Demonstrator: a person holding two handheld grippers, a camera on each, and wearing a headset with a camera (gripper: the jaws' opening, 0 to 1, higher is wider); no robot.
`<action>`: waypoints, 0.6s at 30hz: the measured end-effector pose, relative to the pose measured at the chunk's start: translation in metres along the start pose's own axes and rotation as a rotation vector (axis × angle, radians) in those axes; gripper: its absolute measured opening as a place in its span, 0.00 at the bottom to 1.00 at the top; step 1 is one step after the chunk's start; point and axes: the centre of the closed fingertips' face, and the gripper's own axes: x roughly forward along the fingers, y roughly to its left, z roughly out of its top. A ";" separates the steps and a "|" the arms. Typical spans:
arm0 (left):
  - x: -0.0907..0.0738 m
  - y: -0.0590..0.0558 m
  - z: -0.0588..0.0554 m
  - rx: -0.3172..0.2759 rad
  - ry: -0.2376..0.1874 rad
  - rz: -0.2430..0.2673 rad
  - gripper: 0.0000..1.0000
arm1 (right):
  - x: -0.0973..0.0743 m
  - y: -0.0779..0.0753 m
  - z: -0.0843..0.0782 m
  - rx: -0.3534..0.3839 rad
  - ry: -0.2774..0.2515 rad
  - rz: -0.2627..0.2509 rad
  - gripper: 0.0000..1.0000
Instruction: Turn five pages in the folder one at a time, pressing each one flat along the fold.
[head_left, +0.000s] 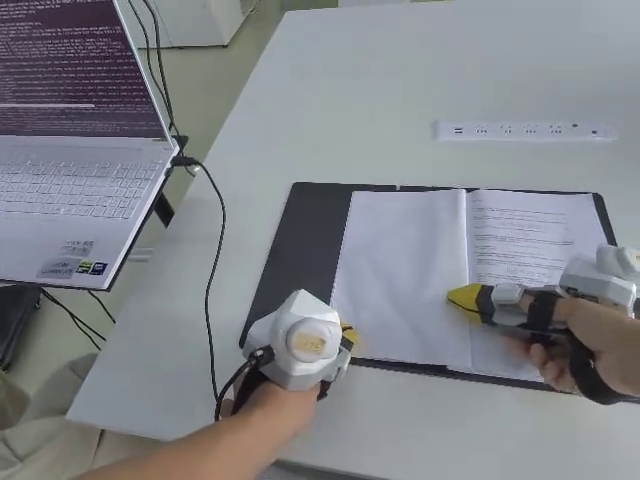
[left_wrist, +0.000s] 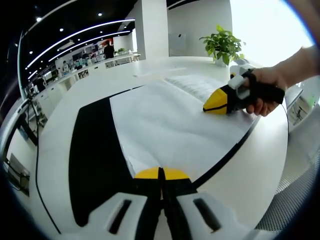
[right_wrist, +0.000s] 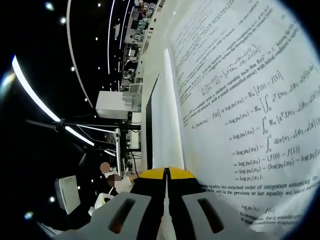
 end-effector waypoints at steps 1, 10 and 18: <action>0.000 0.000 0.000 0.000 0.000 0.000 0.00 | -0.001 0.001 -0.004 0.002 0.002 0.002 0.00; -0.001 -0.001 0.000 0.004 0.002 0.008 0.00 | -0.012 -0.004 -0.037 0.004 0.055 0.009 0.00; -0.003 -0.002 0.000 0.013 0.012 0.010 0.00 | -0.020 -0.003 -0.063 0.015 0.065 0.011 0.00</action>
